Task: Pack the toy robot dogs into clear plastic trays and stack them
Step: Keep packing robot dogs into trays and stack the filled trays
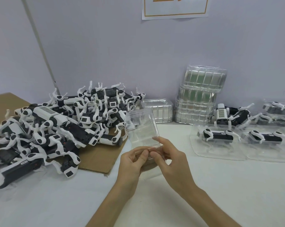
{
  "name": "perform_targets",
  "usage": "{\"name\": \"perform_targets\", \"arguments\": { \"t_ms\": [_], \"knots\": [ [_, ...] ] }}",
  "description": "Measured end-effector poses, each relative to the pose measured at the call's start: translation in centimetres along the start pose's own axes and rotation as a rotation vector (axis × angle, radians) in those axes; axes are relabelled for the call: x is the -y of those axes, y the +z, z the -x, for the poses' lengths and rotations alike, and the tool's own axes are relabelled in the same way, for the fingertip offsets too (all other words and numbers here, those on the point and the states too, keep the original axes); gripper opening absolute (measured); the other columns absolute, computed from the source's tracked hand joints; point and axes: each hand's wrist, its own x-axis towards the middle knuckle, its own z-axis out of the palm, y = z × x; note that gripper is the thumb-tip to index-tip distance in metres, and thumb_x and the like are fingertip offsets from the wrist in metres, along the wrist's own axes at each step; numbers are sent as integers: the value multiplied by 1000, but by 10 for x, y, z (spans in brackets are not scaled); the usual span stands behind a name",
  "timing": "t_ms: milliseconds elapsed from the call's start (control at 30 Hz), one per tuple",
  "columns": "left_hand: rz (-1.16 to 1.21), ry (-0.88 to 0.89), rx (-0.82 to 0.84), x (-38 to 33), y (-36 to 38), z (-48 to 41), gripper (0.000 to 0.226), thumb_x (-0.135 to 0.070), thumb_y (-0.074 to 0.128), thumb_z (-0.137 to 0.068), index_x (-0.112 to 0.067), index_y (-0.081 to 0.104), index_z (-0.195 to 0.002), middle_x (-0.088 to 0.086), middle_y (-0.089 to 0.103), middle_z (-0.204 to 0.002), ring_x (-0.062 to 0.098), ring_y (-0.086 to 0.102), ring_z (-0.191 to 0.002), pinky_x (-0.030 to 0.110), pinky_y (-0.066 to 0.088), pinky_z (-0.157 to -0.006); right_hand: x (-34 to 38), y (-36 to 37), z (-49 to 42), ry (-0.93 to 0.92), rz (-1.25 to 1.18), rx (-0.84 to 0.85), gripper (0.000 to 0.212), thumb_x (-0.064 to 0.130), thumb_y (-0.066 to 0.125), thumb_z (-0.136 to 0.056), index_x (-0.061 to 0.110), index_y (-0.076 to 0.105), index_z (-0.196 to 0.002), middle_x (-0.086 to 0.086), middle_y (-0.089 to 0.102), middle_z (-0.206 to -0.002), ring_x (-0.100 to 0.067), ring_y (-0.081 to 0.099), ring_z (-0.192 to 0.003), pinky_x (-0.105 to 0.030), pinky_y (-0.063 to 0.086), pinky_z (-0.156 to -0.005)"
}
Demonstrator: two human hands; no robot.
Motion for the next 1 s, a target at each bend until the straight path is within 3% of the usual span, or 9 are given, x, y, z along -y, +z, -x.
{"name": "perform_targets", "arguments": {
  "t_ms": [133, 300, 433, 567, 733, 767, 833, 900, 1000],
  "knots": [
    [-30, 1, -29, 0, -2, 0, 13, -18, 68, -83, -13, 78, -89, 22, 75, -97, 39, 73, -90, 36, 60, -74, 2, 0, 0, -42, 8, -13, 40, 24, 68, -89, 41, 57, -123, 11, 73, -86, -17, 70, -82, -34, 53, -76],
    [-85, -66, -195, -4, -7, -4, 26, -33, 85, -59, -11, 77, -71, 22, 75, -82, 30, 75, -74, 29, 58, -60, -1, -2, -2, -34, 13, -38, 43, 18, 75, -89, 29, 59, -127, 12, 73, -83, -17, 69, -77, -34, 54, -74],
    [-18, -68, -120, -4, -4, -5, 18, -33, 77, -73, -16, 77, -76, 21, 75, -94, 32, 75, -87, 28, 59, -68, 0, -8, -5, -94, 77, -92, 48, 12, 74, -88, 33, 57, -127, 16, 72, -87, -13, 69, -80, -22, 52, -72],
    [92, -56, -111, -3, -4, -7, 29, -30, 56, -89, -7, 71, -98, 20, 74, -104, 34, 73, -98, 29, 59, -75, -4, -21, -14, -57, 68, -252, 45, 9, 70, -91, 32, 59, -128, 6, 67, -83, -16, 69, -76, -24, 54, -74],
    [104, -98, -171, -4, -9, -10, 29, -27, 57, -85, -1, 65, -97, 14, 76, -87, 25, 75, -79, 26, 58, -62, -10, -50, -27, -67, 211, -441, 44, 2, 66, -92, 19, 62, -132, 7, 61, -86, -19, 62, -84, -12, 45, -77],
    [107, -102, -174, -4, -9, -10, 28, -27, 58, -84, -2, 65, -95, 13, 75, -83, 23, 75, -74, 25, 57, -58, -9, -55, -29, -96, 283, -446, 46, 1, 67, -91, 17, 62, -134, 5, 61, -85, -19, 60, -84, -15, 44, -82],
    [108, -106, -167, -5, -8, -9, 26, -28, 59, -83, -5, 65, -92, 10, 74, -78, 19, 72, -65, 24, 55, -51, -6, -63, -35, -154, 436, -446, 50, 1, 70, -88, 18, 61, -134, 2, 61, -83, -21, 58, -83, -33, 45, -91],
    [98, -116, -168, -5, -7, -6, 23, -29, 58, -84, -6, 62, -87, 8, 72, -72, 18, 68, -56, 23, 51, -46, -5, -68, -47, -168, 535, -419, 49, 6, 72, -88, 21, 62, -133, 2, 64, -86, -22, 59, -87, -48, 45, -91],
    [130, -184, -237, -8, -12, -5, 19, -24, 56, -87, -8, 56, -76, 7, 64, -62, 19, 58, -47, 24, 43, -43, -8, -72, -76, -94, 561, -316, 42, 13, 70, -90, 23, 63, -130, 8, 66, -89, -19, 61, -94, -51, 42, -98]
  ]
}}
